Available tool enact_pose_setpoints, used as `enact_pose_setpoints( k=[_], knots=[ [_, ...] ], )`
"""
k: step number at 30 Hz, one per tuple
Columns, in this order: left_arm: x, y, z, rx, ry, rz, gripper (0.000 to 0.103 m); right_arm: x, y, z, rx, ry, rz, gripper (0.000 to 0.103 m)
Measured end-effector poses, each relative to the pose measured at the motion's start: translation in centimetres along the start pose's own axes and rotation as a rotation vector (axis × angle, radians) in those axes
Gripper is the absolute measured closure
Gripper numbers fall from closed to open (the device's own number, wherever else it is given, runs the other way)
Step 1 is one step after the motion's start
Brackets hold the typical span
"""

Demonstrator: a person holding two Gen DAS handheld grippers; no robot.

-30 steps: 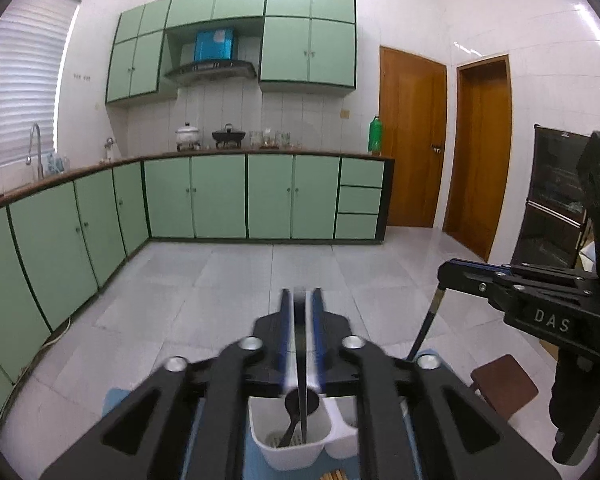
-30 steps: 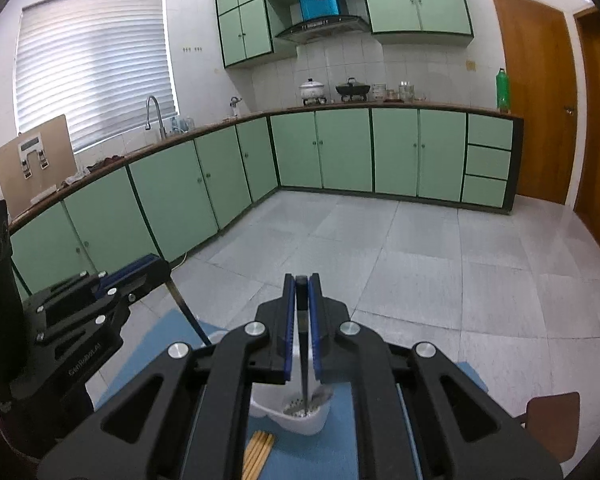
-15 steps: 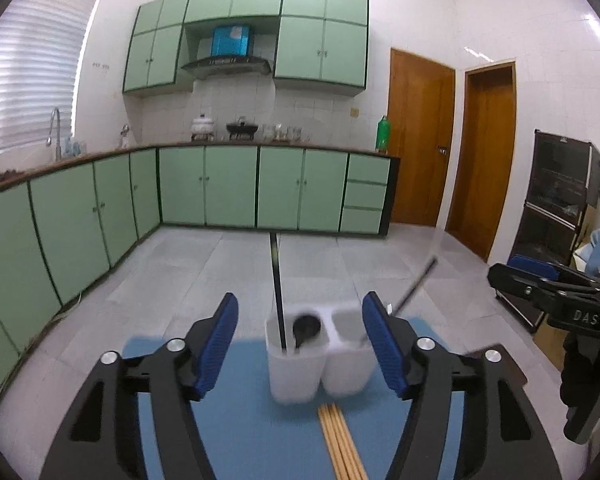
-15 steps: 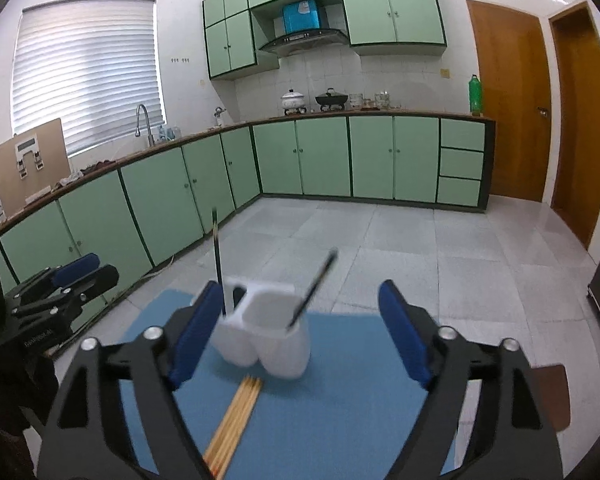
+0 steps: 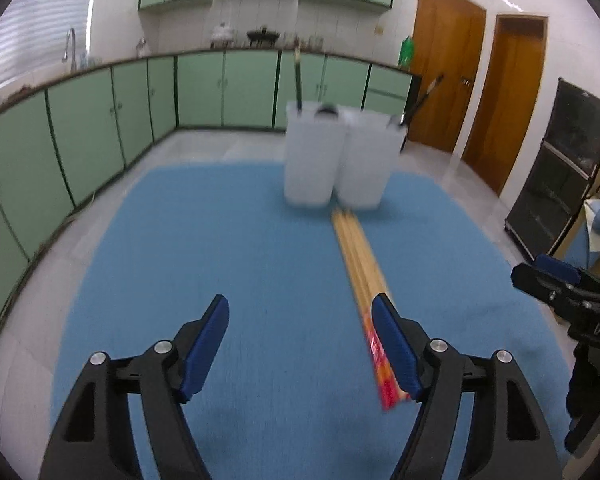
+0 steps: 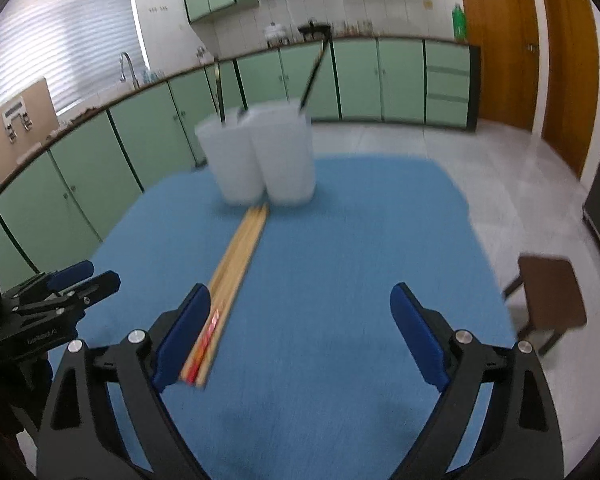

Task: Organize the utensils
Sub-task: 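Withdraw the open right gripper from the holder toward the chopsticks, then lower the right gripper onto a plain wooden chopstick and close on it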

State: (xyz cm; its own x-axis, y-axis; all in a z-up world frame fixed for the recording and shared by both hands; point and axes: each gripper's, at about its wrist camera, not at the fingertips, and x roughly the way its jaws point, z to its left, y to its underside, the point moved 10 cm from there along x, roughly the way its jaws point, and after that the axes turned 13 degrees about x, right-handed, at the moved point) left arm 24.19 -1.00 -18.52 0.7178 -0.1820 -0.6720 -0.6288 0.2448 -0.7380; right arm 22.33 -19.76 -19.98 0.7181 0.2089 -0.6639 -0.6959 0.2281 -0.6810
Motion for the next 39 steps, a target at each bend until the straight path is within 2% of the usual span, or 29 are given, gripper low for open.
enact_pose_setpoints(
  k=[6,13,21,28,33,35,39],
  knots=[
    [1.4,3.4,0.1,-0.030,-0.014,0.063,0.030,1.4,4.4,1.3,-0.010,0.013,0.059,0.014],
    [1.6,4.7,-0.6,-0.026,-0.013,0.087,0.030,2.1,6.8,2.7,-0.036,0.027,0.098,0.015],
    [1.7,5.6,-0.2,-0.038,-0.021,0.104,0.030,3.0,8.7,4.3,-0.077,0.037,0.141,0.028],
    [2.0,5.8,0.0,-0.044,-0.017,0.112,0.029,3.9,8.5,4.5,-0.097,0.075,0.162,0.034],
    [2.1,5.9,0.0,-0.049,-0.015,0.118,0.029,3.8,7.5,2.2,-0.082,0.161,0.141,0.037],
    [2.1,5.9,0.1,-0.051,-0.015,0.116,0.029,3.5,7.3,1.5,-0.056,0.154,0.137,0.037],
    [2.2,6.0,0.1,-0.051,-0.015,0.118,0.028,3.1,7.5,2.1,-0.030,0.086,0.145,0.037]
  ],
)
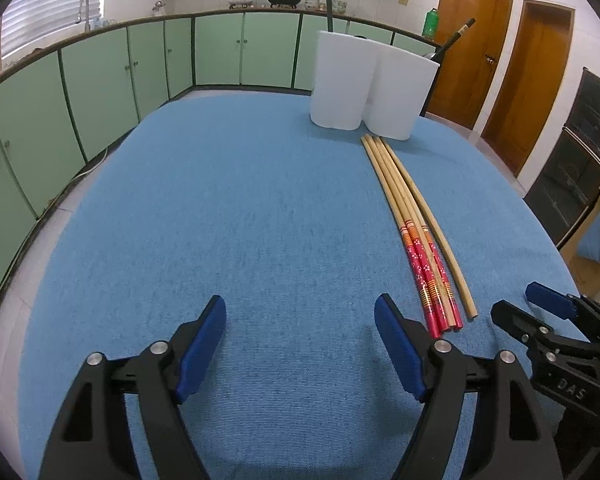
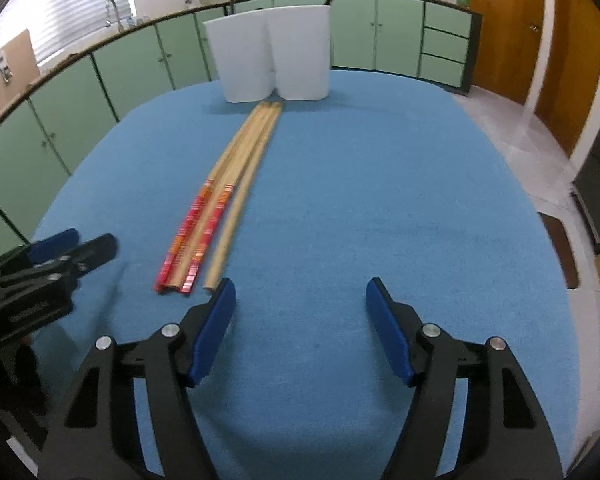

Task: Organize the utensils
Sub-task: 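Lower the right gripper onto a plain wooden chopstick and close on it, then close the left gripper on a red-patterned chopstick while the right gripper holds the plain one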

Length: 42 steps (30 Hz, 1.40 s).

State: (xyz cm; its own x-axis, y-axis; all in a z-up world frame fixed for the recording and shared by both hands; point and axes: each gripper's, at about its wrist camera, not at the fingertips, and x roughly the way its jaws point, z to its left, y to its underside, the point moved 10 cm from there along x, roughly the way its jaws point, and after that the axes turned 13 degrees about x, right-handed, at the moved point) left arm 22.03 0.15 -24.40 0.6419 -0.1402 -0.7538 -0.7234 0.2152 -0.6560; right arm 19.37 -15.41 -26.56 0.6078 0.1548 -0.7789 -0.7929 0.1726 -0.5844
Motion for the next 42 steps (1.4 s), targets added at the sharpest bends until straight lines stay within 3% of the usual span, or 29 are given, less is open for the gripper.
enact_pose_setpoints(
  k=[4,8,14,15,29,42],
  knots=[
    [0.0,0.0,0.1,-0.002,-0.002,-0.001,0.027,0.2,0.5,1.7,-0.028,-0.036,0.009,0.041],
    [0.0,0.1,0.2,-0.005,-0.002,0.001,0.027,1.0,0.6,2.3,-0.061,-0.003,0.014,0.048],
    [0.0,0.1,0.0,0.004,-0.006,0.005,0.026,1.1,0.6,3.1,-0.094,-0.033,0.018,0.093],
    [0.0,0.1,-0.1,0.007,-0.006,0.004,0.026,1.1,0.6,3.2,-0.096,-0.042,0.021,0.096],
    [-0.1,-0.1,-4.5,0.078,0.067,0.009,0.026,-0.3,0.1,-2.6,-0.023,0.016,-0.006,0.097],
    [0.7,0.4,-5.5,0.153,0.006,0.058,0.024,-0.2,0.1,-2.9,-0.006,-0.003,-0.004,0.097]
  ],
)
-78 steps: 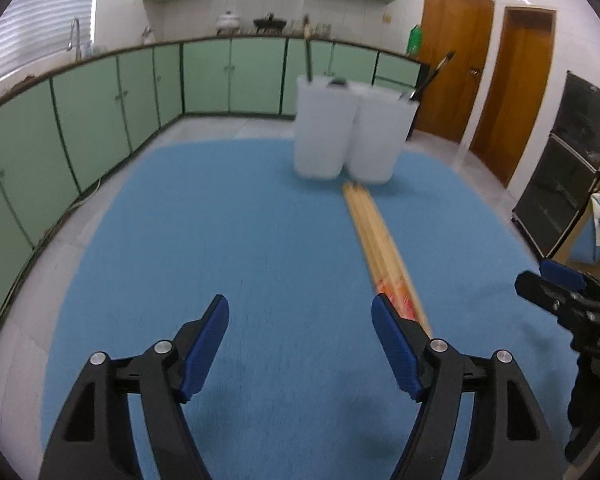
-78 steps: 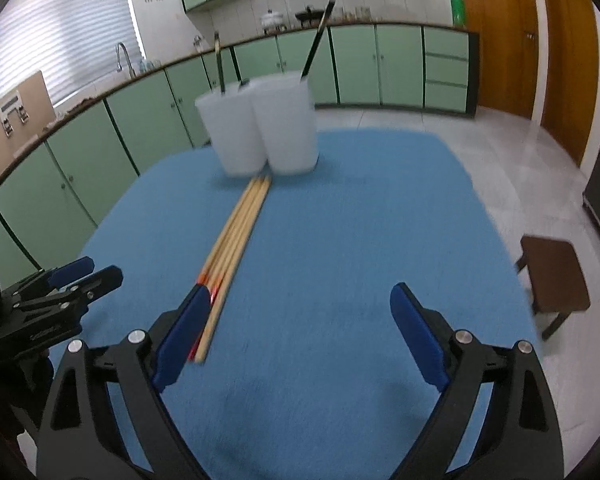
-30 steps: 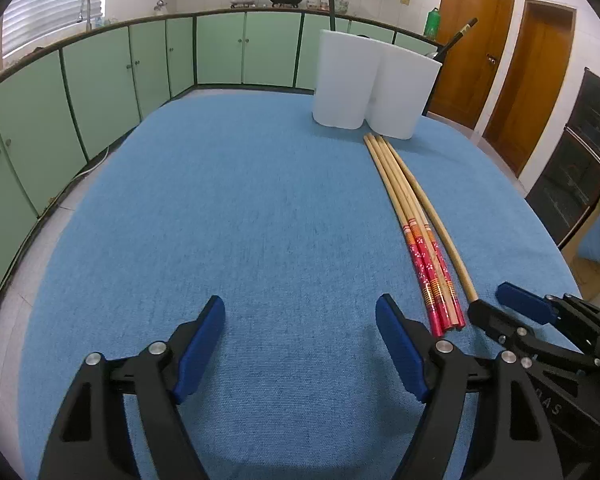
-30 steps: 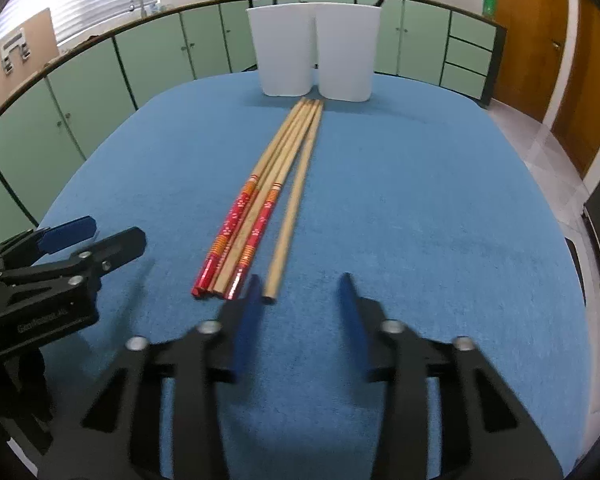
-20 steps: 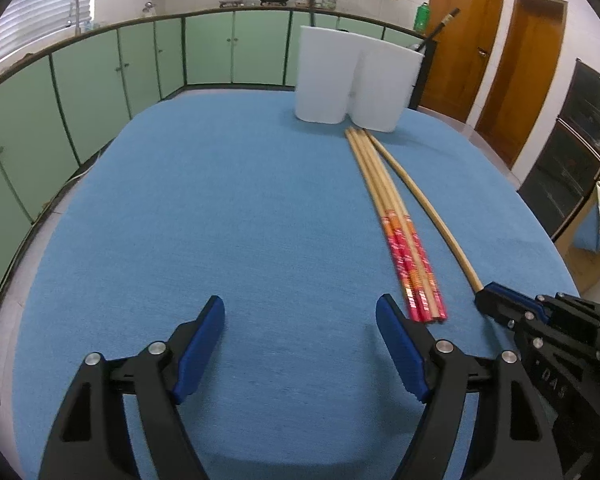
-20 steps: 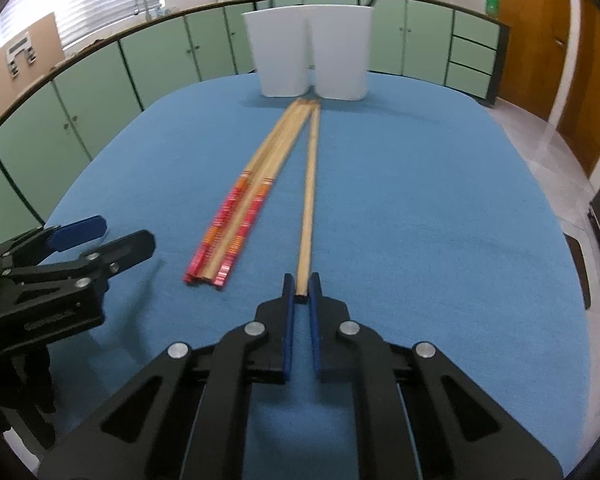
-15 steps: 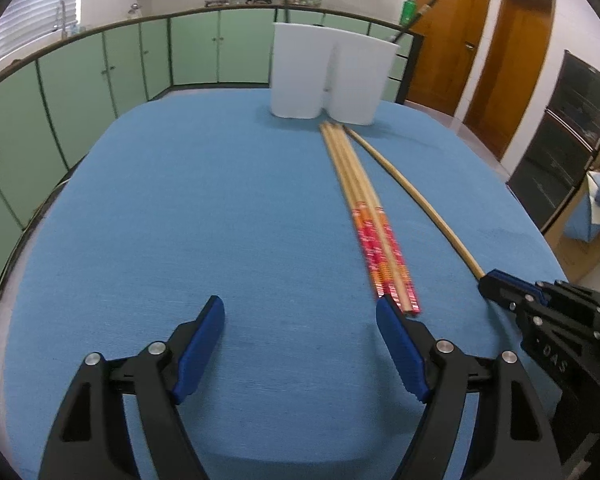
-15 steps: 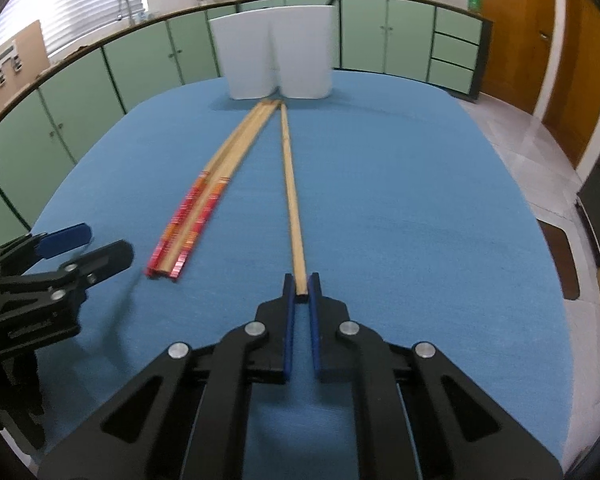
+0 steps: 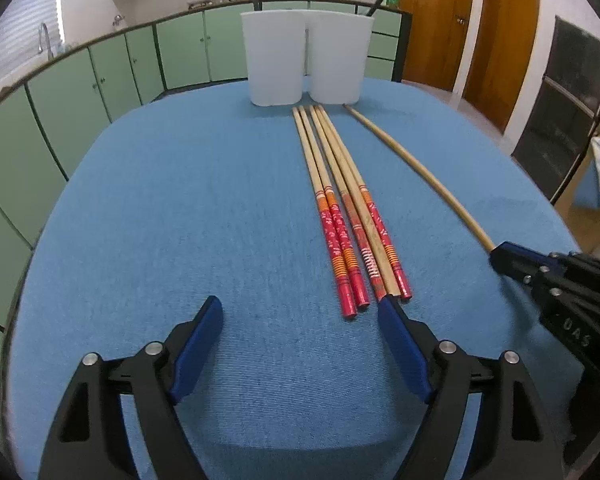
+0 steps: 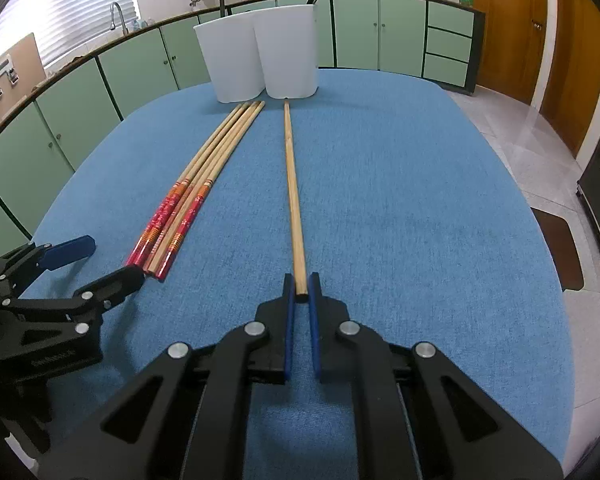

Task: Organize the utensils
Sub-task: 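Close the left gripper on a red-patterned chopstick while the right gripper holds the plain one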

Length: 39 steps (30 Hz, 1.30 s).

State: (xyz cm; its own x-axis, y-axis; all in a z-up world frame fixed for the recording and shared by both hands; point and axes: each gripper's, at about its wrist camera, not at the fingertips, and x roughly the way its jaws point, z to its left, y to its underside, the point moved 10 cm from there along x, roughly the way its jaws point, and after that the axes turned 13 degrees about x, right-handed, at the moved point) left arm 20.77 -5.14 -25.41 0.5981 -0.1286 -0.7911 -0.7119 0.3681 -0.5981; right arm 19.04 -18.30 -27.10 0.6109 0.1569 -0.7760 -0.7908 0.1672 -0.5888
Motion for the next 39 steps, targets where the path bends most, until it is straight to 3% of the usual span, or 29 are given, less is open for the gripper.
enact_pose_setpoints(
  k=[25,38,39],
  knots=[
    [-0.4,1.3,3.6,-0.066,-0.064,0.015,0.023,0.0,0.0,0.0,-0.005,0.006,-0.001,0.096],
    [-0.4,0.2,1.4,-0.035,0.001,-0.027,0.075,0.2,-0.1,-0.1,-0.001,-0.019,0.010,0.096],
    [-0.4,0.2,1.2,-0.036,0.006,-0.029,0.084,0.2,-0.1,-0.1,0.000,-0.020,0.010,0.096]
  ],
)
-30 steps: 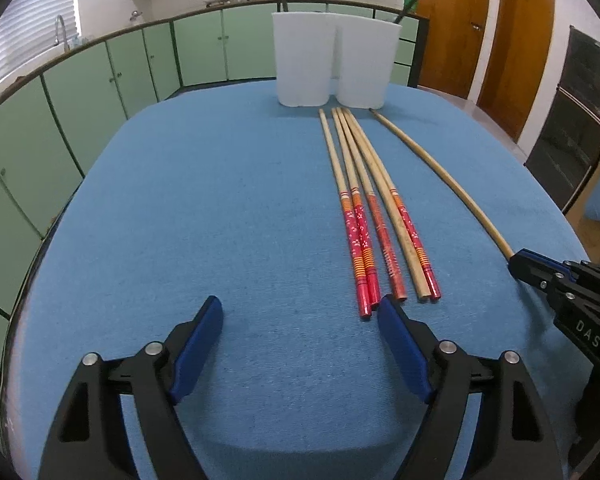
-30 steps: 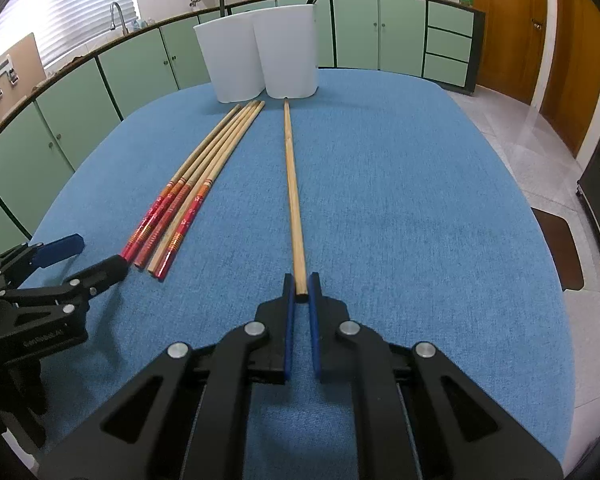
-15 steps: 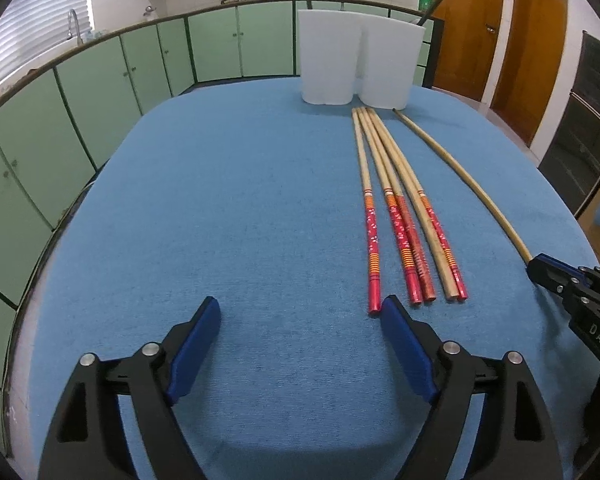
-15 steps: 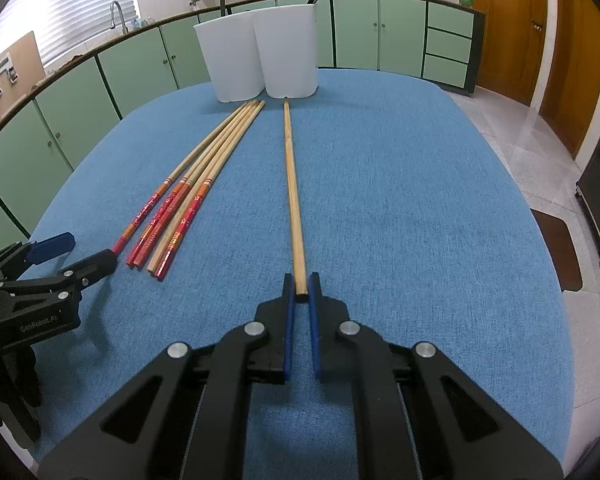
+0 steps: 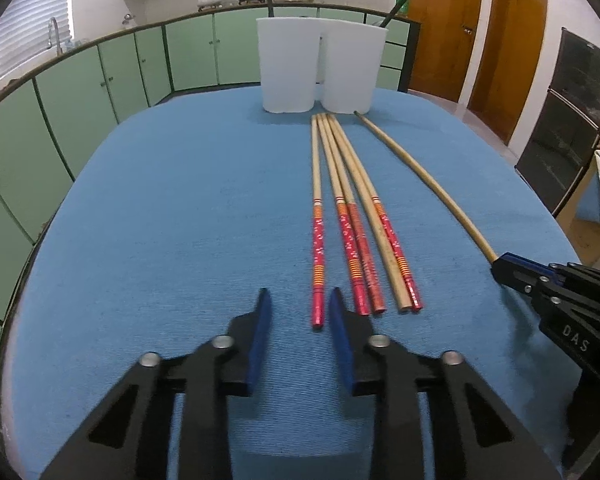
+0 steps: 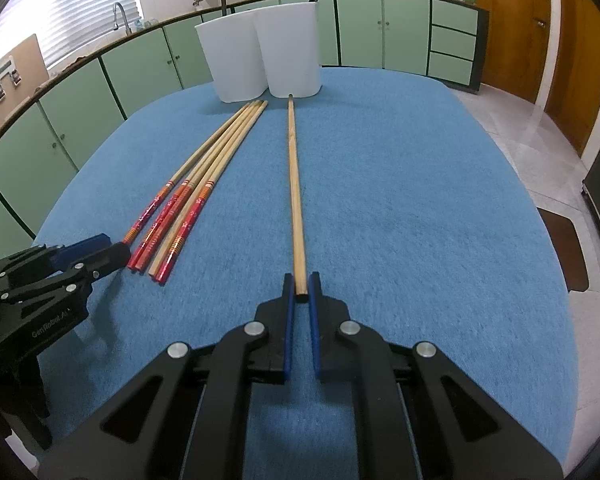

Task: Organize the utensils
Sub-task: 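Close the left gripper on a red-patterned chopstick while the right gripper holds the plain one, then lift both chopsticks over the white holder and open both grippers to drop them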

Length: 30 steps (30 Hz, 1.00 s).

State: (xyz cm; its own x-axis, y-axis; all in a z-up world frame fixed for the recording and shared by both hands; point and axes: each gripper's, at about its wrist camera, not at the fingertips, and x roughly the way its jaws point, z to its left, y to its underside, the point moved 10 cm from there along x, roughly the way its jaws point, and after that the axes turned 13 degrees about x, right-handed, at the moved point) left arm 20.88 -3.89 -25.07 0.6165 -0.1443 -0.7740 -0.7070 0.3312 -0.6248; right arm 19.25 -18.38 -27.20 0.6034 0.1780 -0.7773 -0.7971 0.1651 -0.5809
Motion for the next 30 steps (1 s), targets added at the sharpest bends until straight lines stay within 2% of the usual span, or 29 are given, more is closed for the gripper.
enact_pose_setpoints(
  k=[1,3,11,20,24,30],
  knots=[
    [0.0,0.0,-0.2,-0.001,0.008,-0.002,0.092,0.0,0.0,0.0,0.000,-0.001,-0.001,0.096],
    [0.1,-0.2,-0.5,-0.002,0.016,-0.003,0.097,-0.1,0.0,0.0,-0.002,0.000,-0.002,0.097],
    [-0.3,-0.4,-0.4,-0.010,0.011,-0.009,0.098,-0.7,-0.1,-0.1,0.007,-0.023,-0.013,0.097],
    [-4.5,-2.2,0.2,0.004,-0.012,-0.072,0.098,-4.2,-1.8,0.6,-0.024,-0.042,-0.089,0.097],
    [-6.0,-2.9,0.3,0.011,0.000,-0.090,0.098,-5.3,-2.7,0.7,-0.030,-0.050,-0.115,0.097],
    [-2.9,-1.0,0.6,-0.016,0.012,-0.031,0.098,-3.3,-1.1,0.4,-0.029,-0.028,-0.063,0.097]
  ],
)
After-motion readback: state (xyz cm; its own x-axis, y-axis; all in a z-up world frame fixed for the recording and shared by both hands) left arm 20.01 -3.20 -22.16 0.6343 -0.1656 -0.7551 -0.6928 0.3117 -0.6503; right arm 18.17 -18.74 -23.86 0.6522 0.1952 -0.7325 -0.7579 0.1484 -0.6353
